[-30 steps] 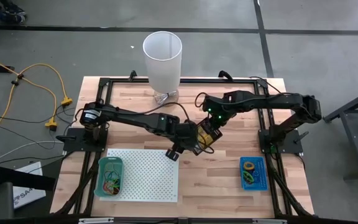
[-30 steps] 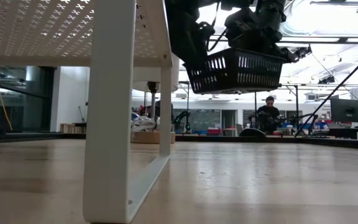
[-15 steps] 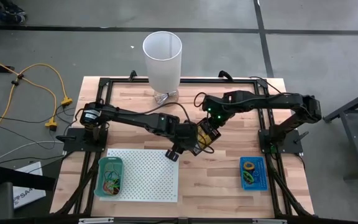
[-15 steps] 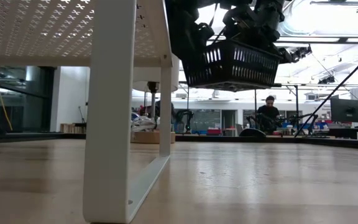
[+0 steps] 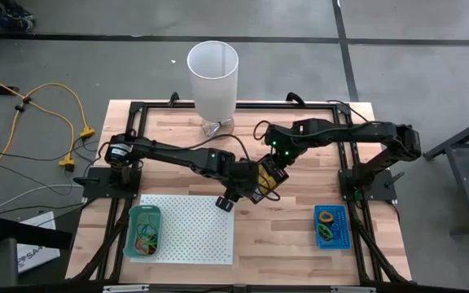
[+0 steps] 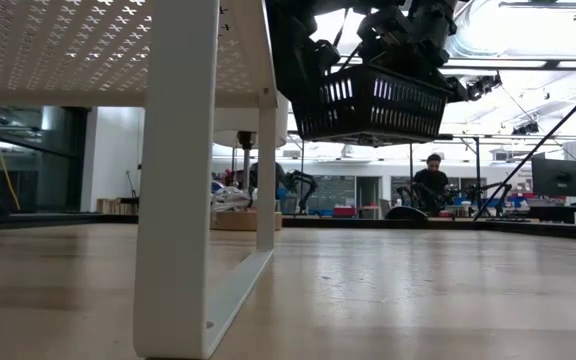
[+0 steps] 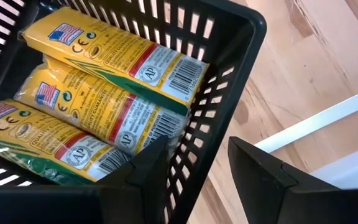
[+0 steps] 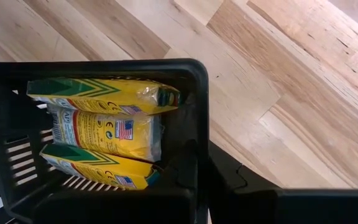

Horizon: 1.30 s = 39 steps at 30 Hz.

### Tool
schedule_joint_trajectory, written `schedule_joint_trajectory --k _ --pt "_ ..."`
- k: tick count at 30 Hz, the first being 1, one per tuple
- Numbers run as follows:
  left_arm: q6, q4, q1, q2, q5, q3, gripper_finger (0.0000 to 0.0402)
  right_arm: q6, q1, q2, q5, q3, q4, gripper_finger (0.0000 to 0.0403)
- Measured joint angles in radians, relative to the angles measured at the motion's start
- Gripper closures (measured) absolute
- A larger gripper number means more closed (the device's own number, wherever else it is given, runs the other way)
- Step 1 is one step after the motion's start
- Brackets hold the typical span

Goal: Pick & Place Office Desk Supplies
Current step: Put the black bin on the shelf

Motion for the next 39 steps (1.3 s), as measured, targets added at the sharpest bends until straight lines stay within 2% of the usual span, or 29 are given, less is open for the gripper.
schedule_joint_trajectory --k 11,26,39 --pt "0.0 0.0 0.0 0.0 0.001 0.0 0.0247 0.0 0.0 0.0 -0.003 0.0 0.0 0.0399" --pt "0.003 0.002 0.0 0.0 0.0 0.0 0.0344 -0.001 0.001 0.0 -0.007 0.0 0.004 0.0399" --pt "0.042 0.0 -0.001 -0.001 -0.001 0.0 0.0375 -0.003 0.011 0.0 -0.008 0.0 0.006 0.0399"
